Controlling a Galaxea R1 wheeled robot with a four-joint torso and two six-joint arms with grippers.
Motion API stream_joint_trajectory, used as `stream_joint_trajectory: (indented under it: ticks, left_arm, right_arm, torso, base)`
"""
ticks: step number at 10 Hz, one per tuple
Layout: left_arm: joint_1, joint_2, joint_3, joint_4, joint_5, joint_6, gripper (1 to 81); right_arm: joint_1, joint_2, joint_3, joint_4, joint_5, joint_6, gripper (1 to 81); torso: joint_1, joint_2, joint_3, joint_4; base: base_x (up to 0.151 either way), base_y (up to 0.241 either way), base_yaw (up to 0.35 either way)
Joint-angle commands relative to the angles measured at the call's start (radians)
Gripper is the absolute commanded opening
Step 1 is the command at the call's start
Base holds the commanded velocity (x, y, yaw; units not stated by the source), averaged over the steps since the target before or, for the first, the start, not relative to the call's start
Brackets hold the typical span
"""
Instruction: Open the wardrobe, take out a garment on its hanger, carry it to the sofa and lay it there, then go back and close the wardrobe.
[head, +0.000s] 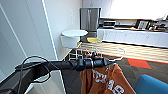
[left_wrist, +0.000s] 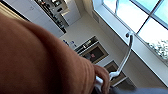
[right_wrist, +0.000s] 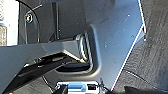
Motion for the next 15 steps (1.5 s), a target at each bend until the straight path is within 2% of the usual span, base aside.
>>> stream_joint_trajectory:
  ticks: [1, 15]
  left_arm:
    - [-0.196, 0.007, 0.044, 0.029, -0.077, 0.01, 1.0]
    - [-0.196, 0.017, 0.046, 0.031, -0.077, 0.01, 1.0]
  right_arm:
    - [0.025, -0.001, 0.003, -0.011, -0.062, -0.002, 81.1]
    - [0.025, 0.026, -0.035, -0.011, -0.062, -0.004, 81.1]
  torso:
    - [0.0, 0.0, 0.0, 0.0]
    - [0.0, 0.0, 0.0, 0.0]
  base:
    - [0.0, 0.0, -0.343]
    - [0.0, 0.0, -0.296]
